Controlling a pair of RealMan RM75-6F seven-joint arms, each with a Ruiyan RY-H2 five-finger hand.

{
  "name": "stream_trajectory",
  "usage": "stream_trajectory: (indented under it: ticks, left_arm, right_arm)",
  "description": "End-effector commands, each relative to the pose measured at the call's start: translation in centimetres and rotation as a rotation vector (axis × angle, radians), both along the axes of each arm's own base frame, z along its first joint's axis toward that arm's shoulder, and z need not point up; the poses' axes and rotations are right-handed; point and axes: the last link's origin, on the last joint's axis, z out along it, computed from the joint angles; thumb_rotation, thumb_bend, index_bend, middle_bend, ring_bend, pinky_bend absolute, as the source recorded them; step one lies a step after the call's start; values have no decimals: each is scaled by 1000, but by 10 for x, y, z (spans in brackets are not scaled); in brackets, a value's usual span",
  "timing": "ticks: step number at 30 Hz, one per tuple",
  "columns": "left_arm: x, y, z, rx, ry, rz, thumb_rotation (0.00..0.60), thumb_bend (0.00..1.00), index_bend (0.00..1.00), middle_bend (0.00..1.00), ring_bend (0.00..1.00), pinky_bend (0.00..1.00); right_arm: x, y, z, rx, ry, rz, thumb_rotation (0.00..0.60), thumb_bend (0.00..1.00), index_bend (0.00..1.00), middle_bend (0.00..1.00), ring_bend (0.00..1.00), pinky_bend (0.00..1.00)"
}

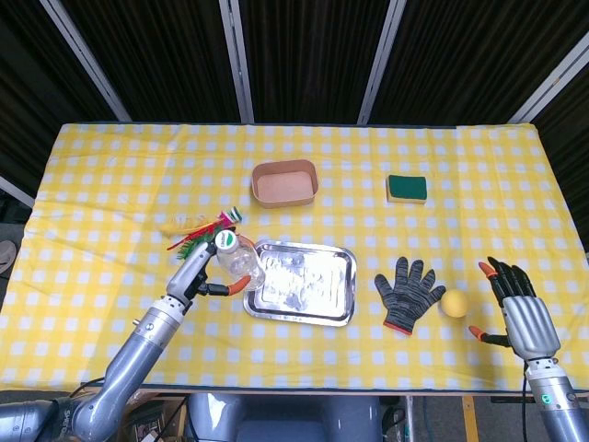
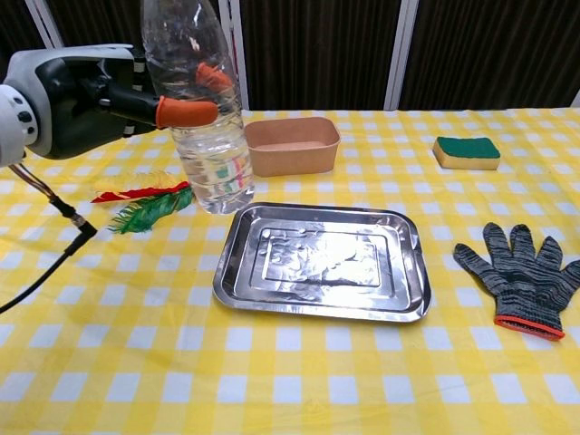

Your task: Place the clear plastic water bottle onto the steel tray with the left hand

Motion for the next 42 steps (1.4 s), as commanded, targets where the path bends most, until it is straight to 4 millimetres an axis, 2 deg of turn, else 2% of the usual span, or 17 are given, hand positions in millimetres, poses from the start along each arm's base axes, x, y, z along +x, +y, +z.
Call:
stream_trajectory:
  ticks: [1, 13, 17, 21, 24, 31, 33, 35, 38, 40, 42]
  left_arm:
    - [13, -2, -12, -6, -35, -24, 600, 446, 518, 523, 13, 0]
    - [86, -6, -64, -108, -99, -98, 600, 447, 520, 519, 13, 0]
    - [86, -10, -65, -106, -58, -88, 600, 447, 519, 516, 13, 0]
    - [67, -7, -46, -67, -28, -44, 600, 446, 518, 514, 13, 0]
    - [41, -7, -19, -12, 1, -7, 600, 446, 518, 514, 13, 0]
    - [-57, -16, 71, 164, 74, 148, 600, 447, 523, 517, 13, 0]
    - [-79, -17, 84, 179, 86, 177, 600, 446, 523, 517, 13, 0]
    - [-100, -17, 91, 167, 82, 204, 600, 447, 523, 516, 13, 0]
    - [-117, -15, 90, 134, 66, 222, 600, 446, 523, 517, 13, 0]
    - [-119, -11, 85, 121, 46, 222, 600, 446, 525, 520, 13, 0]
    - [-112, -4, 76, 109, 13, 202, 600, 446, 526, 522, 13, 0]
  right_arm:
    - [1, 0, 1, -2, -3, 3, 600, 48, 54, 0, 0, 0]
    - [-4, -1, 3, -4, -5, -8, 600, 49, 54, 0, 0, 0]
    - [-4, 0, 4, -9, -9, -8, 600, 49, 54, 0, 0, 0]
    - [-4, 1, 5, -10, -10, -5, 600, 49, 54, 0, 0, 0]
    - [-3, 2, 4, -7, -8, -2, 600, 50, 54, 0, 0, 0]
    - [-1, 2, 0, 1, -2, -3, 600, 50, 54, 0, 0, 0]
    - [-1, 2, -1, 3, 4, -4, 600, 49, 54, 0, 0, 0]
    - [1, 1, -3, 4, 8, -1, 600, 50, 54, 0, 0, 0]
    - [2, 1, -4, 6, 10, 2, 600, 50, 54, 0, 0, 0]
    - [1, 1, -4, 7, 13, -2, 600, 50, 54, 0, 0, 0]
    - [0, 1, -5, 10, 16, -8, 600, 49, 54, 0, 0, 0]
